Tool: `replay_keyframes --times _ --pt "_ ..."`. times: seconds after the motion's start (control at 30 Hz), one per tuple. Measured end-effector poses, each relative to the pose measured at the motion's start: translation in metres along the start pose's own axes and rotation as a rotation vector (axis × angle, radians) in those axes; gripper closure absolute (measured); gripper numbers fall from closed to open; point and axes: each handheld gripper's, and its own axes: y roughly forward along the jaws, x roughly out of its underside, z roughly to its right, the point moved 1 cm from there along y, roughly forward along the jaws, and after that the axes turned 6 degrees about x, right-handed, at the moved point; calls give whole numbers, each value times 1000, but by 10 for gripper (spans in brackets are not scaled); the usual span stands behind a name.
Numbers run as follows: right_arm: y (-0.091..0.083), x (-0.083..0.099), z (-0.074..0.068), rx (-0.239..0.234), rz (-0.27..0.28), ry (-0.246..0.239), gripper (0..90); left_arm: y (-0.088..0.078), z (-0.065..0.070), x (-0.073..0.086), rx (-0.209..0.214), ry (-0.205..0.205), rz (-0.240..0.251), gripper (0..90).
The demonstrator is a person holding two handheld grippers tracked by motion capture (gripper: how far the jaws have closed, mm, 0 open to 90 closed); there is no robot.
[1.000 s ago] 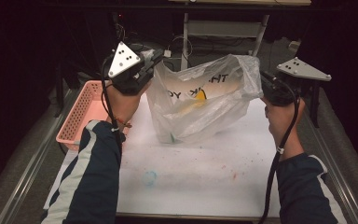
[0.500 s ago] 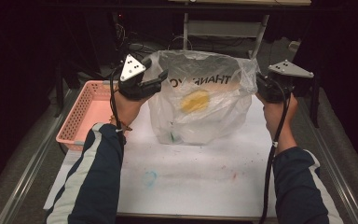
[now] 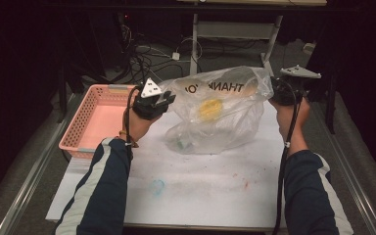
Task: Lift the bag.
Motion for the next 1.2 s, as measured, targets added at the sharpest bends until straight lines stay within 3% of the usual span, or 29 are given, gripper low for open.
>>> replay_keyframes --times 0.1,0.23,0.37,0.4,0.47,0.57,0.7,0.8,0.83,0.87,0.9,0.93,0.97,1.03,1.1,1.2 --pt "-2 2 0 -13 5 3 585 10 1 4 -33 -16 -26 841" --pt "-11 2 -3 -65 36 -22 506 9 -4 2 -116 -28 -30 876" --pt "-21 0 -2 -58 71 -46 453 -4 -16 -9 -215 -47 -4 879" --pt "-23 -1 -1 -49 81 -45 427 -9 -21 -15 -251 -36 11 879" --pt "-28 -3 0 -34 100 -45 400 -15 -27 -22 -293 -60 17 879" --pt "-31 -6 1 -8 102 -78 368 -20 -36 -28 -339 -70 21 879" --pt "-38 -8 2 -13 122 -60 343 -22 -46 -28 -391 -87 5 879" --pt "-43 -9 3 -5 141 -61 304 -23 -48 -24 -369 -121 21 876" --pt "-44 -10 3 -7 146 -52 300 -23 -47 -22 -338 -129 46 874" --pt "-46 -9 3 -19 145 -37 306 -22 -45 -21 -306 -132 54 833" --pt "-46 -9 2 -29 135 -33 296 -20 -41 -21 -312 -122 41 764" --pt "-47 -9 0 -36 116 -44 264 -19 -38 -21 -306 -113 38 692" --pt "-48 -9 -1 -49 108 -57 236 -19 -33 -21 -274 -97 39 657" --pt "-53 -8 -5 -81 97 -74 211 -19 -25 -20 -286 -58 32 753" --pt "-59 -7 -8 -96 96 -86 165 -19 -21 -20 -286 -44 23 842" --pt "-69 -4 -16 -97 99 -127 154 -19 -20 -19 -281 -56 22 852"
